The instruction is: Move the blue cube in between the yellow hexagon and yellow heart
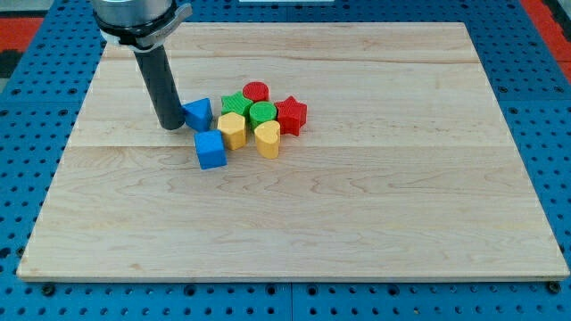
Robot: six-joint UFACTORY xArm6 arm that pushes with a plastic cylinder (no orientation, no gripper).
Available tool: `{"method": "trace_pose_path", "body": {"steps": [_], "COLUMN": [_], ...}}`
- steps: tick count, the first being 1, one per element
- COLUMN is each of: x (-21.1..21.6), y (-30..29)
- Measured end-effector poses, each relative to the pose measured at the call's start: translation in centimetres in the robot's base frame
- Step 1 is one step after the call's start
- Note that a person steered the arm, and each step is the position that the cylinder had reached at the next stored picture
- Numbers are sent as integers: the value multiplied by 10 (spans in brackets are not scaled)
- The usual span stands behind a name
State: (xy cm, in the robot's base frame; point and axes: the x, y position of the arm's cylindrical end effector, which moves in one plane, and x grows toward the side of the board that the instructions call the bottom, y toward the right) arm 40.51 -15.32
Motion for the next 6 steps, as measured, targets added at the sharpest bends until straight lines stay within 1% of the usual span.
{"method": "trace_pose_path", "body": {"steps": [1,2,3,4,5,6], "x": [37,101,102,70,67,48], "y": [-9,-9,7,7,30,57]}}
